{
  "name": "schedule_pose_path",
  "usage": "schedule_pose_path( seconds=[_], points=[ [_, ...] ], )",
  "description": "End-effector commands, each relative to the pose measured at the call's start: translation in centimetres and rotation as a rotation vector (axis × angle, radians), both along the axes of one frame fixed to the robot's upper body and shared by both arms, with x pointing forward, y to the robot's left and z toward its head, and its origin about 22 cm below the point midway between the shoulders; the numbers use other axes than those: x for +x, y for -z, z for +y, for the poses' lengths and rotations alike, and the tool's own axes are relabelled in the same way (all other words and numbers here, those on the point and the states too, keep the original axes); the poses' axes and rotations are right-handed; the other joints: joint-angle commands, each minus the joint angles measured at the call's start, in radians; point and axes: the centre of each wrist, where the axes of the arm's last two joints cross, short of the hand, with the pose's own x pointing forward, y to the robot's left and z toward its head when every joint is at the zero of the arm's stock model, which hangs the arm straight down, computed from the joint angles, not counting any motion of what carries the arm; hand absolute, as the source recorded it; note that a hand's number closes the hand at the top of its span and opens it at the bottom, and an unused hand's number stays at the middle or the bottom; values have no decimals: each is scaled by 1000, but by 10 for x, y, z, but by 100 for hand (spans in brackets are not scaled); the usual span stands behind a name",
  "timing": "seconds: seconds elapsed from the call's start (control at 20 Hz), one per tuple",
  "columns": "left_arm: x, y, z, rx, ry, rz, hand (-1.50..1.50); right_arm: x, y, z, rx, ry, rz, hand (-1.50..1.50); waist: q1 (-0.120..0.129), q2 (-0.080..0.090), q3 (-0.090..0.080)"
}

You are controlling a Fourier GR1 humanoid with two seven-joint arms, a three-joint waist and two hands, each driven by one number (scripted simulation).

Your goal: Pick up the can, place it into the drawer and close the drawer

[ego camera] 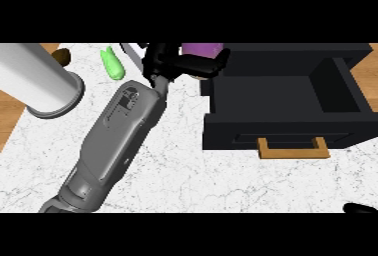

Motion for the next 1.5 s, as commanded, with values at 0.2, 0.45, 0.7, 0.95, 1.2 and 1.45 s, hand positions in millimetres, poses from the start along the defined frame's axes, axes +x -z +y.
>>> schedule_pose_path(
  seconds=[0.2,0.45,0.7,0.95,1.2,1.45],
  points=[
    [8,-56,-49,55,-11,-10,150,9,-4,15,18,-1,-20,-150,-18,6,0],
    [8,-93,-68,69,20,22,150,9,-13,-2,-5,-8,-11,-150,-21,5,0],
    [24,-92,-74,113,10,28,150,4,-10,-2,2,-15,-17,-150,-40,10,1],
    [28,-103,-82,145,-32,17,150,16,-8,4,24,-18,-29,-150,-48,17,2],
    [26,-112,-92,165,-55,10,150,17,-13,-1,2,-44,-35,-150,-77,21,3],
    [29,-101,-90,167,-178,10,-150,16,-27,6,-24,-66,-28,-150,-92,21,3]
  ],
)
